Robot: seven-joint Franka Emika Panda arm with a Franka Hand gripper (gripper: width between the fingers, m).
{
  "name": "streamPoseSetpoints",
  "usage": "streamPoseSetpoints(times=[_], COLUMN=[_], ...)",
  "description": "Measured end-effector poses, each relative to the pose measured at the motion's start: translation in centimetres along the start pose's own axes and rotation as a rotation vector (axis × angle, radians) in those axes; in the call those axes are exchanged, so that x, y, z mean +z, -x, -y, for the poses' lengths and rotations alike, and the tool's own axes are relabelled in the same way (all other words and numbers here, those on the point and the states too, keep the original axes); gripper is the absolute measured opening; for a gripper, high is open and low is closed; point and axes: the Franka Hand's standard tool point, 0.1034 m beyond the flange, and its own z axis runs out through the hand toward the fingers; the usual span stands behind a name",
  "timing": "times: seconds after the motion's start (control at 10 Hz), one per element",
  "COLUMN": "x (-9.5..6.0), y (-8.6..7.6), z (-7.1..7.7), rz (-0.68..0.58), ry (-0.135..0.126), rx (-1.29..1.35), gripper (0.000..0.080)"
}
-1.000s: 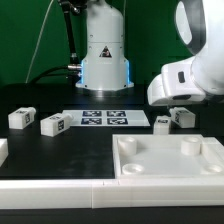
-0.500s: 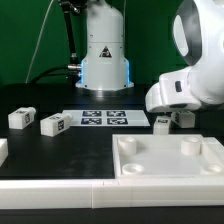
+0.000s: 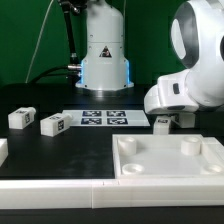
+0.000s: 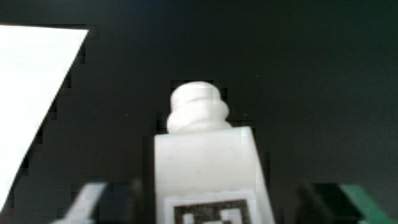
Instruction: Assemble one leg
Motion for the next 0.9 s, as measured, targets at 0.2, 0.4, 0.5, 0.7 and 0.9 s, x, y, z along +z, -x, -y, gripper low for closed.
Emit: streamPoseSetpoints(times=[0.2,0.4,0.5,0.7,0.9], x=[0.0,0.0,0.0,0.0,-2.4], y=[0.0,0.0,0.0,0.0,1.9], z=[0.0,0.0,0.0,0.0,-0.8], rz=[0.0,0.0,0.0,0.0,0.009], ry=[0.0,0.0,0.0,0.0,-0.009], rx=[0.0,0.0,0.0,0.0,0.007], gripper=[0.0288,0.0288,0.0288,0.0288,0.0288])
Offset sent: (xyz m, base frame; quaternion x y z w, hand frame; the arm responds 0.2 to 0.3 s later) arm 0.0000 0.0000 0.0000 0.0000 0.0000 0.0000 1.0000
